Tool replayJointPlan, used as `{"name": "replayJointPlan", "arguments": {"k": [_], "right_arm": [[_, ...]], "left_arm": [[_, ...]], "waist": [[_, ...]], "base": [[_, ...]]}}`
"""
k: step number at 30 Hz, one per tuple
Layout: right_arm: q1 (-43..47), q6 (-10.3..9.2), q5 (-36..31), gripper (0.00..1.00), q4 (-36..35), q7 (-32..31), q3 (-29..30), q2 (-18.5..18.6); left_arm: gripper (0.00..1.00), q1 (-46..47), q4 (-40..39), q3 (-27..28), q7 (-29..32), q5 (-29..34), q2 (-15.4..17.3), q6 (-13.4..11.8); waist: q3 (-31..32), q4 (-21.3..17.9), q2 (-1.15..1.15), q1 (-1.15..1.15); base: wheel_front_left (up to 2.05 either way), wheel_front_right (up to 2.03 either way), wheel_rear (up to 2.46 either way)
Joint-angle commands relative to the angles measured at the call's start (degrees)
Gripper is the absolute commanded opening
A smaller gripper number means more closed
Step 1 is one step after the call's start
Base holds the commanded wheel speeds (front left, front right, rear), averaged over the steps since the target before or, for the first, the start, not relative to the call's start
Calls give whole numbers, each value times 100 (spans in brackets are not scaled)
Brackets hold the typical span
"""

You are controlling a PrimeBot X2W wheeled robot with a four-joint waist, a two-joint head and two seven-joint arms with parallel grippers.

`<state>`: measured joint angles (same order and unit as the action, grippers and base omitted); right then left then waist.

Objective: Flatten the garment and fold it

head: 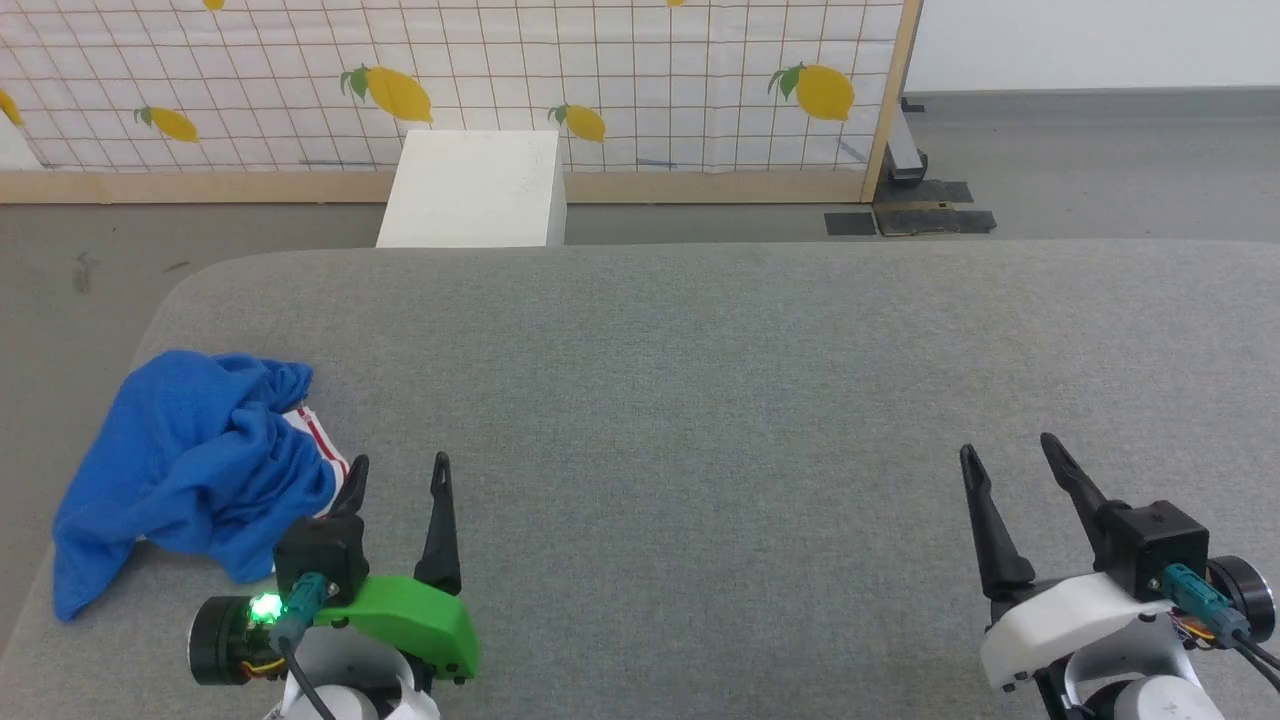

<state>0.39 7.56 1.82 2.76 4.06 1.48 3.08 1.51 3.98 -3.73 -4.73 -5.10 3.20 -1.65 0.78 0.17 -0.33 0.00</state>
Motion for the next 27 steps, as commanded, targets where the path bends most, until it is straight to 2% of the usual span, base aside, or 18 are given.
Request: {"name": "replayJointPlan", "arguments": {"k": [1,27], "right_arm": [[-36,-3,56,100,25,61,20,-7],[-33,-4,134,100,194,294,109,-11]], "left_arm": [[100,92,39,-20,-66,-38,36,-37],[100,132,323,-122,-374,-240,44,-124]], "waist": [[1,3,11,0],[48,12,18,0]], "base": [[0,0,0],[0,0,0]]}}
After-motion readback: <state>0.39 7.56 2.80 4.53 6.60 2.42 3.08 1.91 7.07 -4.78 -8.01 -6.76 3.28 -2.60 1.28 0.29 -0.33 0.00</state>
